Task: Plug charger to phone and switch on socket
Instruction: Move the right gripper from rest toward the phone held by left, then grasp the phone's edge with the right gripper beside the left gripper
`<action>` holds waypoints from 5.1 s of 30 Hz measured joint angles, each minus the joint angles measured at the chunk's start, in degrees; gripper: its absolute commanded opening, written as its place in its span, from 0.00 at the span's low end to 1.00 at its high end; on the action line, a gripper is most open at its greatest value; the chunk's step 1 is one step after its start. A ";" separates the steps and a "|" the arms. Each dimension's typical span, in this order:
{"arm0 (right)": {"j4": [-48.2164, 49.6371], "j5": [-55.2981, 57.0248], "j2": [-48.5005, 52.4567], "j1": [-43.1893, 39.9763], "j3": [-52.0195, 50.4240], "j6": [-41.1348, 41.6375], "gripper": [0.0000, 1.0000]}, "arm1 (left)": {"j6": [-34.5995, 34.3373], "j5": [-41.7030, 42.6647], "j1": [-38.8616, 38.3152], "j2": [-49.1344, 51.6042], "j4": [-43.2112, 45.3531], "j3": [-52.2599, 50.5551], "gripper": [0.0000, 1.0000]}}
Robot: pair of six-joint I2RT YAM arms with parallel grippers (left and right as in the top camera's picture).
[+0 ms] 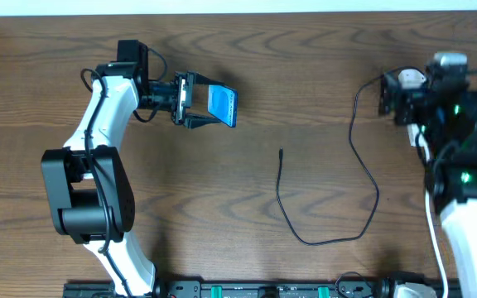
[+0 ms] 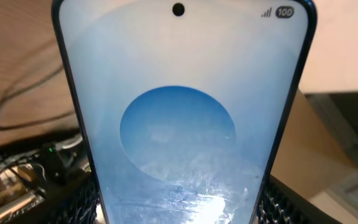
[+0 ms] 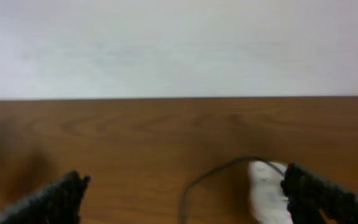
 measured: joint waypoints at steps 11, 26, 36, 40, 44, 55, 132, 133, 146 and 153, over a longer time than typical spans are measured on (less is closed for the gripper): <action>-10.38 -12.83 17.97 4.66 20.90 4.48 0.99 | -9.49 -9.18 0.02 0.00 8.68 0.00 0.07; -10.80 -24.15 27.85 15.69 26.34 14.38 0.99 | -13.51 -13.46 -0.15 0.00 11.78 0.00 0.07; -7.89 -22.97 28.61 17.86 26.36 18.69 0.99 | -13.68 -13.75 -0.90 0.00 14.01 0.00 0.07; -6.64 -22.34 28.61 18.40 26.43 21.66 0.99 | -15.17 -15.61 -0.92 0.00 14.86 0.00 0.07; -9.57 -21.27 28.61 19.54 28.37 23.37 0.99 | -16.57 -16.55 -0.90 -0.11 17.20 0.00 0.07; -29.22 -22.21 36.46 19.89 49.13 23.71 0.99 | -19.26 -16.96 -1.14 -1.70 18.86 0.00 0.07; -38.45 -8.48 46.75 34.14 50.10 13.68 0.25 | -31.08 -12.50 -8.02 -1.70 18.16 0.00 0.07; -38.45 -8.44 46.75 34.14 50.10 13.68 0.22 | -31.08 -12.61 -8.02 -1.70 18.16 0.00 0.07; -40.39 -8.50 47.63 34.14 49.83 13.90 0.01 | -31.45 -13.49 -7.10 -2.47 19.37 0.07 0.08; -37.55 -8.66 47.65 31.45 49.83 14.23 0.01 | -31.06 -10.88 -7.10 -2.51 24.65 -0.20 0.91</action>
